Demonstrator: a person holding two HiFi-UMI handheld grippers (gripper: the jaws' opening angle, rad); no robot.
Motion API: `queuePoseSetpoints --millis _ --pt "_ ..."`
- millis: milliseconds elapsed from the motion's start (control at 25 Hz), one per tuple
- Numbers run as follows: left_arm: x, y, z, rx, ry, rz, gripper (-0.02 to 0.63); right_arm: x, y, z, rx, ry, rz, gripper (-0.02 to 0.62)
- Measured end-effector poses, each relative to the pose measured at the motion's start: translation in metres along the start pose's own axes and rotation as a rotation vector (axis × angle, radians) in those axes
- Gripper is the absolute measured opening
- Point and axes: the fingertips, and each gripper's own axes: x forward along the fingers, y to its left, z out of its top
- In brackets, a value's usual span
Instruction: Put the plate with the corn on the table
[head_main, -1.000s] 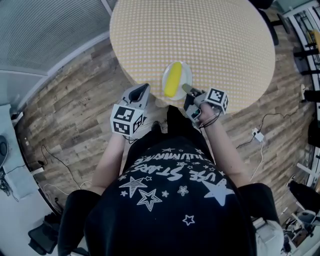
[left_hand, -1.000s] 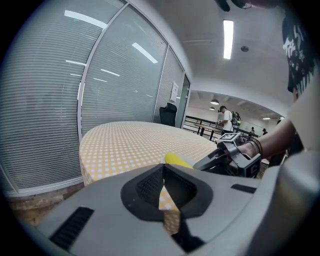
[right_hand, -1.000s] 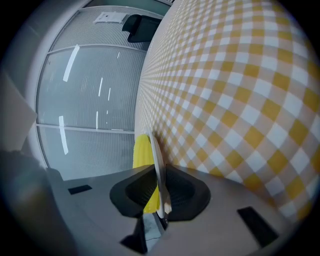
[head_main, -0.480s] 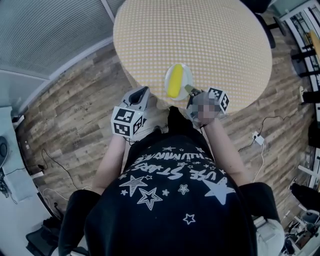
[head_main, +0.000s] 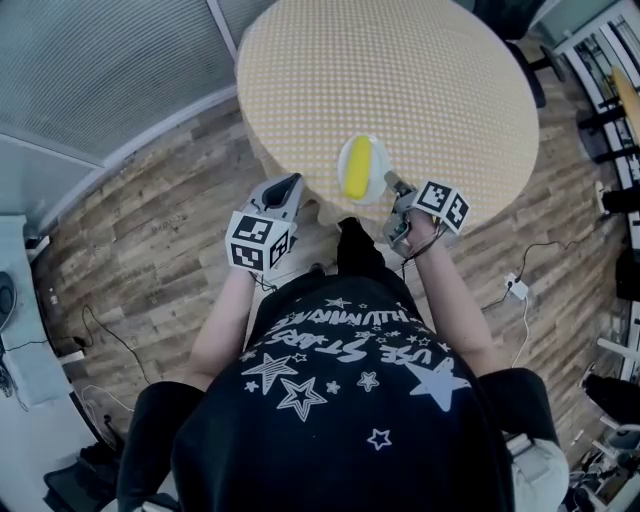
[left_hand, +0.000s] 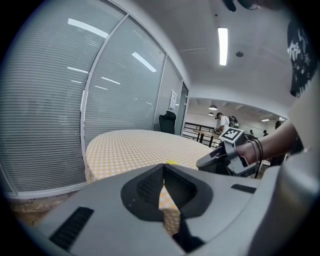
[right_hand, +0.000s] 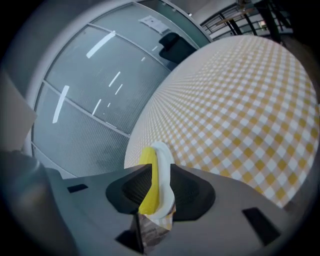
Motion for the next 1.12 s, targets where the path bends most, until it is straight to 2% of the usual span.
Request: queuePoseSetpoints --millis 200,400,640,760,920,1120 --pt "-0.010 -0.003 0.014 0.015 -0.039 -0.020 0.008 -0.029 0.042 0.019 -0.236 -0.140 0.079 0.115" --pt "-0.026 -0.005 0.031 0.018 -0.089 -0.032 0.008 -0.064 0.080 0.025 -0.488 -0.268 0.084 0.115" --pt "-0.040 -0.022 0.059 0.036 -0.167 -0.043 0.008 -0.092 0.113 0.021 -0.685 -0.322 0.131 0.103" --pt "-0.039 -0.033 0.059 0.051 -0.164 -0.058 0.008 -0.099 0.122 0.017 -0.720 -0.330 0.179 0.094" --pt "-0.038 -0.045 0.044 0.044 -0.130 -0.061 0.008 -0.111 0.119 0.006 -0.662 -0.345 0.254 0.091" --pt "-0.049 -0.080 0.039 0.058 -0.118 -0.051 0.008 -0.146 0.097 -0.016 -0.729 -0.329 0.234 0.091"
